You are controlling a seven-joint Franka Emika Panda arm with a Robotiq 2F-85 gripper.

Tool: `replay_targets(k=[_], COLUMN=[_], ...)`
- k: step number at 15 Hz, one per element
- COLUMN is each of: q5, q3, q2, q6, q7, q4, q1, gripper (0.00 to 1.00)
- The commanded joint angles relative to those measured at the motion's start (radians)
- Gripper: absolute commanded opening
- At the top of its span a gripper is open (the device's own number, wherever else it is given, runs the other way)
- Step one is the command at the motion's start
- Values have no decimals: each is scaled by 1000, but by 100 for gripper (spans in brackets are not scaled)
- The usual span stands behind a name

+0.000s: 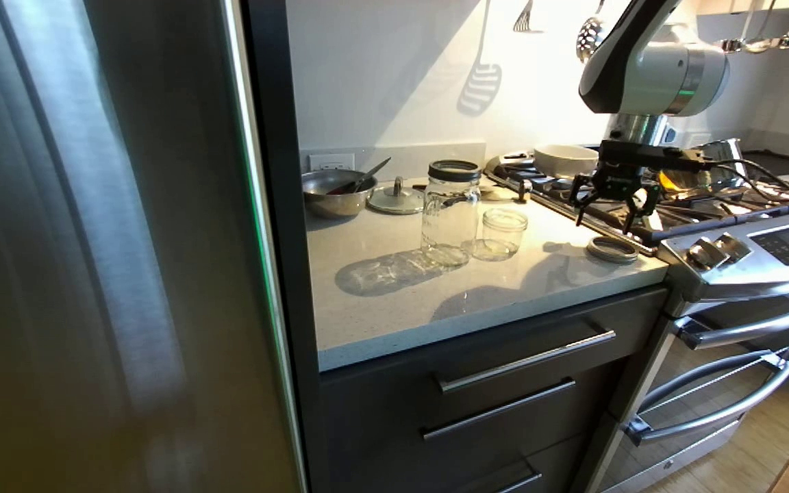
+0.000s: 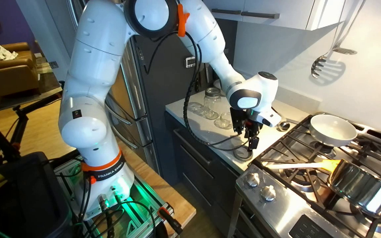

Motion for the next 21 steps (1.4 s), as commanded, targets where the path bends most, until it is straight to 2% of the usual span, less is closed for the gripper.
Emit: replay_targets(k=[1, 2, 5, 6, 7, 8, 9, 11, 16, 21], q5=[43, 46, 52, 55, 56, 59, 61, 64, 62, 56], q3=[23, 24, 28, 30, 31, 32, 33, 34, 33, 37], q2=[37, 42, 54, 58, 62, 64, 66, 69, 67, 40], q6=[28, 25, 21, 19, 22, 23, 23, 22, 20, 17], q7=[13, 16, 25, 25, 25, 25, 25, 25, 25, 28], q4=[26, 30, 39, 42, 45, 46, 47, 50, 58, 58], q1=[-20, -20, -19, -21, -21, -20, -21, -20, -19, -6], gripper=[60, 84, 96, 84, 65, 64, 58, 40, 3, 0])
